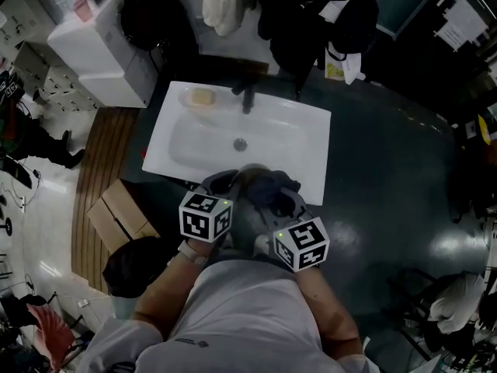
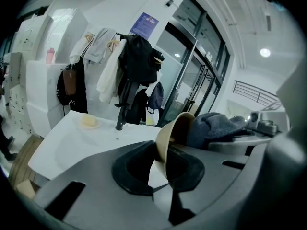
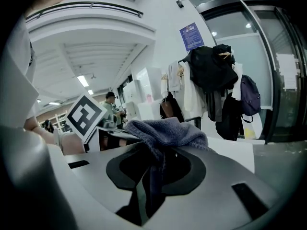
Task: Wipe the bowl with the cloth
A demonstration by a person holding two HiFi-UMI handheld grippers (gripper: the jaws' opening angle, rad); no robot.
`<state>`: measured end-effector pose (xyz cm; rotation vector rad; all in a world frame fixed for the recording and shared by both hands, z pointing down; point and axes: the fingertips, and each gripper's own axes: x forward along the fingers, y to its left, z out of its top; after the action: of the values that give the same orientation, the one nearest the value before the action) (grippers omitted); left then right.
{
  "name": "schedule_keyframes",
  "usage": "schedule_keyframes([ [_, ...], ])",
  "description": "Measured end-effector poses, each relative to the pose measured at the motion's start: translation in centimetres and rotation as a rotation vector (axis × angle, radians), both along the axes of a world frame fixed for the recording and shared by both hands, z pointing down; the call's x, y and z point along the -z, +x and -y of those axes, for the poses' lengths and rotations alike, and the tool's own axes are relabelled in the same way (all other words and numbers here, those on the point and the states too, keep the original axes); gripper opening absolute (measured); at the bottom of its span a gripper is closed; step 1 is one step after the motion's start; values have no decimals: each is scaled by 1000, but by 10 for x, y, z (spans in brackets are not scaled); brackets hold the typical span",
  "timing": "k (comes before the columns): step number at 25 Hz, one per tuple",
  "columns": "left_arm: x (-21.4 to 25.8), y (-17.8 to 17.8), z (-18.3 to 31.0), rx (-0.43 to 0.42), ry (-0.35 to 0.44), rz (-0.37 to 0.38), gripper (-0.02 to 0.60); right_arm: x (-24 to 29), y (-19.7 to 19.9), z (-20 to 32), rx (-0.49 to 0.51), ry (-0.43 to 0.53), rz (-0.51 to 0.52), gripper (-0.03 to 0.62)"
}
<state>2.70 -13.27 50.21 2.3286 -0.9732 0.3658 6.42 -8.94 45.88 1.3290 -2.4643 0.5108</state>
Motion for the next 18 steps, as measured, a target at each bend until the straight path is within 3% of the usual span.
schedule_keyframes([
  [12,0,4,-6,-35,19,14,32,-19,-16,-2,5,-60,-15,83],
  [18,-1,15,-12,-50,25,16,32,-23,-9,1,-51,-104,76,83],
])
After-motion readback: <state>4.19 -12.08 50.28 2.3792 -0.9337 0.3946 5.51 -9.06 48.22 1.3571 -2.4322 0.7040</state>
